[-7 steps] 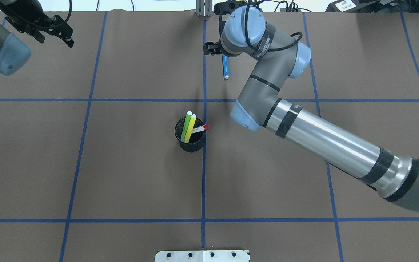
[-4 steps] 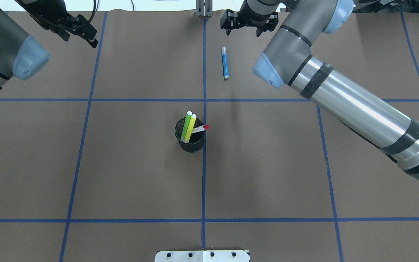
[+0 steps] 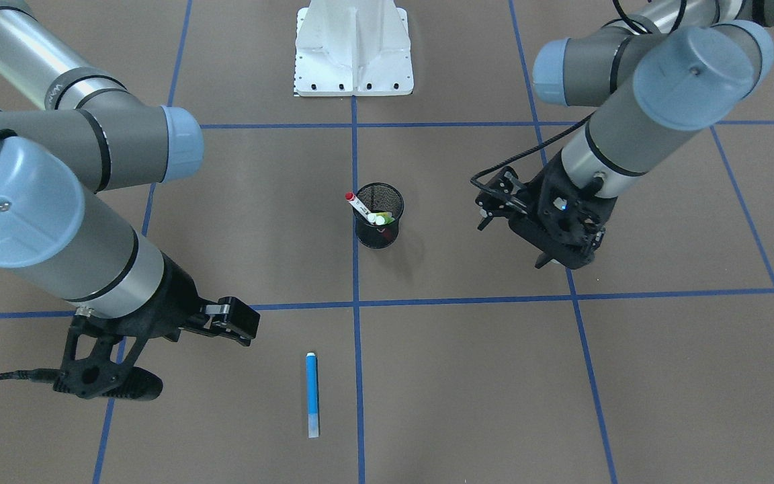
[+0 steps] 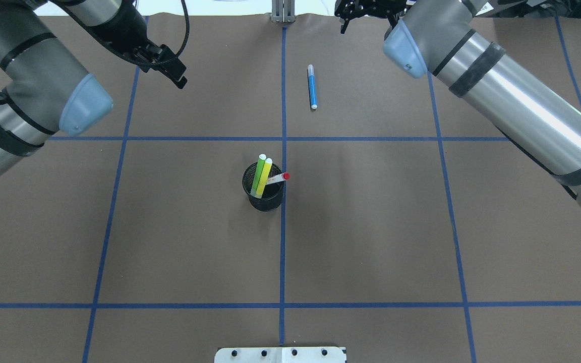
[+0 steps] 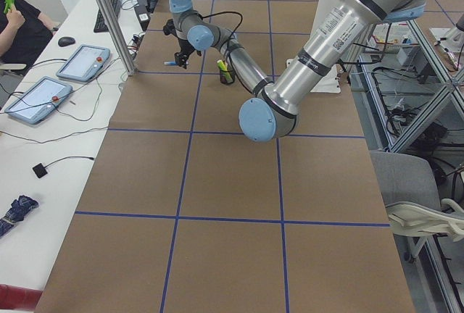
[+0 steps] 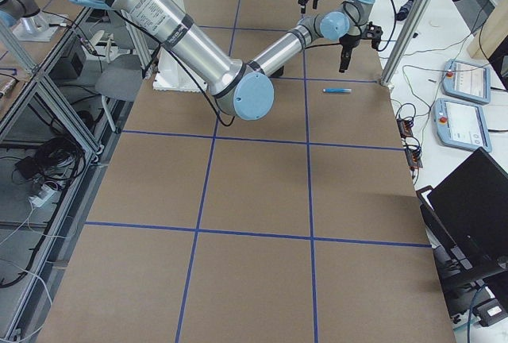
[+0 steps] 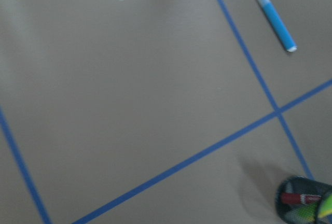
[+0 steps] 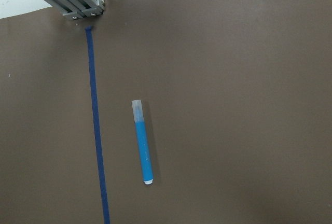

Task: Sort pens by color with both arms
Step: 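Withdraw the right gripper while the left arm moves over the cup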

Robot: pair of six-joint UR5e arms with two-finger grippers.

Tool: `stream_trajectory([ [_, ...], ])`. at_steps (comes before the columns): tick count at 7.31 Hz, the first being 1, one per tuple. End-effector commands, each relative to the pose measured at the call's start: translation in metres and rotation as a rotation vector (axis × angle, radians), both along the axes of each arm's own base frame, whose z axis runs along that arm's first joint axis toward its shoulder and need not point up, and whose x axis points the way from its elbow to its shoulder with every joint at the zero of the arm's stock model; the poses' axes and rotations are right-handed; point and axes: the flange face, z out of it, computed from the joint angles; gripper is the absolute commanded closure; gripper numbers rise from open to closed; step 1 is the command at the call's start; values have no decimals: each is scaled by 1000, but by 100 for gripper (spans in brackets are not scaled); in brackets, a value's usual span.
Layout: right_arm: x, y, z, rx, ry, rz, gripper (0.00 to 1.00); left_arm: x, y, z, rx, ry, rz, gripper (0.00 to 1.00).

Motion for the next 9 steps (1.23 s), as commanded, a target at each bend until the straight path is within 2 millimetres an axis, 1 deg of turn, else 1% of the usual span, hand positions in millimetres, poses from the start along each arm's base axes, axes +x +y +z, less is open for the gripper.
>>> stream_trajectory([
  [1,26,8,10,-74,-6,0,0,32,13,-72,97,-26,102,2],
  [2,49,19,34,-107,-32,0,0,48,20,-117,156,-112,126,1],
  [3,58,32,46,-104,-37,0,0,83,34,-166,326,-286,138,1],
  [4,66,31,51,-110,-36,12,0,138,72,-190,558,-548,153,0],
  [5,68,31,58,-118,-31,14,0,168,101,-189,587,-619,206,0],
  [6,70,30,64,-124,-29,16,0,178,101,-190,533,-634,253,0],
  [7,80,28,65,-133,-41,22,0,196,94,-192,487,-652,282,0],
  [8,82,30,70,-142,-47,16,0,214,89,-187,406,-647,293,0],
  [9,83,31,74,-145,-46,17,0,220,88,-185,394,-652,297,0],
])
